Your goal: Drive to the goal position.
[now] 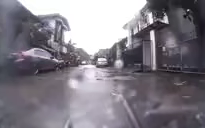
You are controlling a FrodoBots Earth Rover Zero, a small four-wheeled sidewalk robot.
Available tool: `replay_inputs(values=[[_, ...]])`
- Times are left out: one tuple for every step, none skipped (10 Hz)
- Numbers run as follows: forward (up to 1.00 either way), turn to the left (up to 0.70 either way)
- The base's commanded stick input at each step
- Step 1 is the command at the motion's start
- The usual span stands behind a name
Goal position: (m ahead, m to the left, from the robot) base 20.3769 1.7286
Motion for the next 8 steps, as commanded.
replay_inputs(values=[[1.0, 0.0], [1.0, 0.0], [1.0, 0.0], [1.0, 0.0], [1.0, 0.0], [1.0, 0.0], [1.0, 0.0], [1.0, 0.0]])
